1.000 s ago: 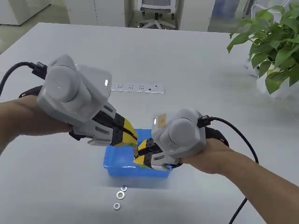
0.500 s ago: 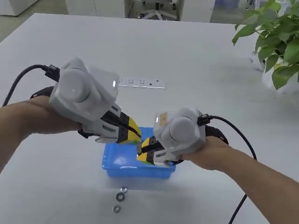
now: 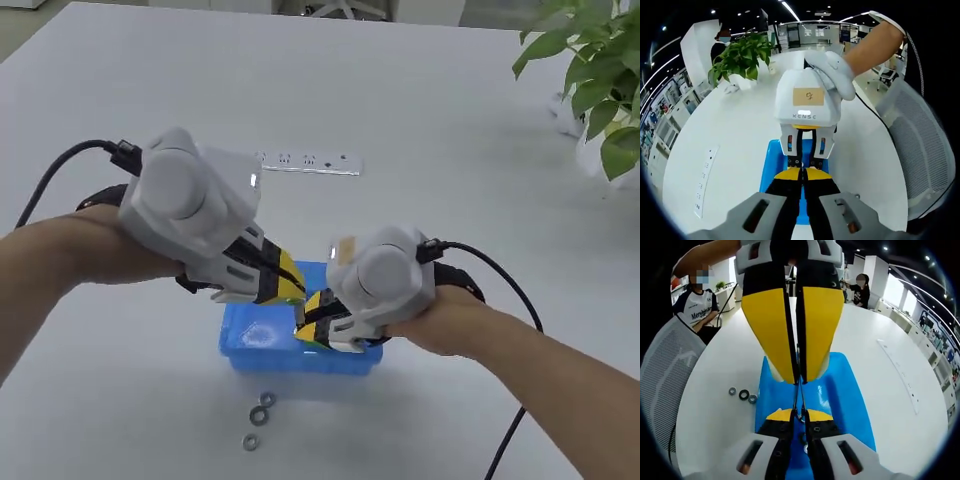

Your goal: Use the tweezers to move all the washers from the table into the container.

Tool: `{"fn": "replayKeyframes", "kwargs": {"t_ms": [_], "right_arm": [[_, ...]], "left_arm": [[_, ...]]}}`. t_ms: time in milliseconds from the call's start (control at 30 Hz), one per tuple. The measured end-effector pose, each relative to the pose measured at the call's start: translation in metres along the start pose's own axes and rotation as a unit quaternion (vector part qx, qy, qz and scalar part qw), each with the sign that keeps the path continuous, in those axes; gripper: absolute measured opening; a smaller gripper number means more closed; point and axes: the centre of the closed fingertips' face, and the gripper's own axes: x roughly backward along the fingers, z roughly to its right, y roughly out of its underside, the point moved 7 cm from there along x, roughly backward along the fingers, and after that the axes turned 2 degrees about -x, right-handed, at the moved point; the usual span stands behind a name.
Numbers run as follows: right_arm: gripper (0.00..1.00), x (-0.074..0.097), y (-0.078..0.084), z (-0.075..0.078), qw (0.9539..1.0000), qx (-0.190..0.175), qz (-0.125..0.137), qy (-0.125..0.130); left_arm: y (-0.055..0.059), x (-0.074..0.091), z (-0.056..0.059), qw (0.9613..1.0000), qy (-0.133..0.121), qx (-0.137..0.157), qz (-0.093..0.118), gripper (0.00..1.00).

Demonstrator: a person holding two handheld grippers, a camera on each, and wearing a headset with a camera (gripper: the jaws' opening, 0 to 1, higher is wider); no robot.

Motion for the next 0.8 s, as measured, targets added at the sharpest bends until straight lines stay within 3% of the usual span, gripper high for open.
{"fn": "replayKeyframes", "kwargs": {"t_ms": [533, 800], "right_arm": [[0.12, 0.0014, -0.0019, -0.0010, 1.0000, 0.003, -0.006, 0.000], [0.12, 0.0075, -0.0076, -0.0004, 1.0000, 0.006, -0.001, 0.006]], "left_arm": [[-0.0004, 0.0022, 0.0013, 1.0000, 0.000, -0.003, -0.001, 0.05], [-0.0061, 0.0089, 0.0015, 0.9999, -0.005, -0.009, 0.002, 0.05]]}}
